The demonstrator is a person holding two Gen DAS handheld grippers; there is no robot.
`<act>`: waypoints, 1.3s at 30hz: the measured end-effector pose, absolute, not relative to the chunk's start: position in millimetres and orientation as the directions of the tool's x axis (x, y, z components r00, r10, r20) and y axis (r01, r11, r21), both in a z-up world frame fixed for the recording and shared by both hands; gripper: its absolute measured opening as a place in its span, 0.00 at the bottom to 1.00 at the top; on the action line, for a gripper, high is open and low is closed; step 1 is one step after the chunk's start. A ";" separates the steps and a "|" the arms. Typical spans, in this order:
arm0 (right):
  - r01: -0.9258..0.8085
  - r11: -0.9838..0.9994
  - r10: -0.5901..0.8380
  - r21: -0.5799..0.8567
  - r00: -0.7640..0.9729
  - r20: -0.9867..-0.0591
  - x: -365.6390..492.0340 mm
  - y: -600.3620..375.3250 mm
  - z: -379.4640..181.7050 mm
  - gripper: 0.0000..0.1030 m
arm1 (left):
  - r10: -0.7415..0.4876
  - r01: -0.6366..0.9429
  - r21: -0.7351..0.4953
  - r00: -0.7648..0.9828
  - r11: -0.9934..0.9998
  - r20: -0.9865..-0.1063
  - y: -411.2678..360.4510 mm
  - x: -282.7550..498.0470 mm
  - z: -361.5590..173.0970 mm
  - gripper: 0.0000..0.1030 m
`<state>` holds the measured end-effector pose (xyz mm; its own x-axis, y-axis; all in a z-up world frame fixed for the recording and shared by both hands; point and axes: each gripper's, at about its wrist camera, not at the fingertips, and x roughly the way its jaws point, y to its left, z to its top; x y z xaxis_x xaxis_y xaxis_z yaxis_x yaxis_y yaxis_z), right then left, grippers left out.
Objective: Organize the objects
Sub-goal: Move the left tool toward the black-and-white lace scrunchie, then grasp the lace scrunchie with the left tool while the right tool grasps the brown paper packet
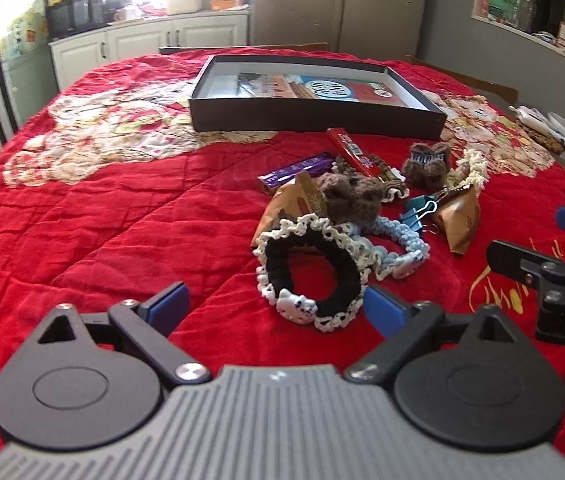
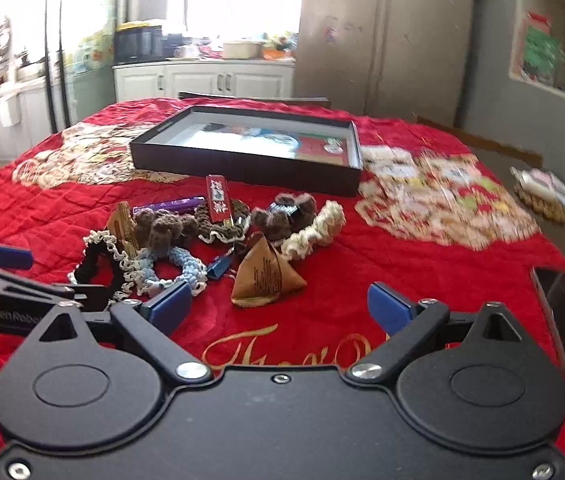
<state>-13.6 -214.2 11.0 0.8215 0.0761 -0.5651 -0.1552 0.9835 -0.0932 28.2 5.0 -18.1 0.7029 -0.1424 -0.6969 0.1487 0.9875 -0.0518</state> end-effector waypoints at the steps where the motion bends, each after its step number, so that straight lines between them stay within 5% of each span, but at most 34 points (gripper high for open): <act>1: -0.163 0.981 0.078 -0.102 0.823 -0.563 -11.0 -214.6 9.5 0.91 | -0.152 0.154 -0.061 0.698 0.986 -0.700 6.4 30.9 -19.6 0.89; 14: -0.244 0.968 0.164 -0.053 0.781 -0.603 31.4 -224.4 -10.5 0.69 | -0.274 0.218 -0.171 0.670 0.961 -0.690 19.1 48.9 -23.4 0.64; 22: -0.267 0.963 0.187 -0.033 0.754 -0.629 50.2 -221.1 -16.7 0.57 | -0.285 0.203 -0.200 0.663 0.958 -0.692 26.7 58.4 -25.4 0.26; 39: -0.274 0.961 0.224 0.029 0.715 -0.662 62.4 -226.3 -20.1 0.47 | -0.312 0.210 -0.231 0.659 0.950 -0.684 34.1 57.8 -18.2 0.12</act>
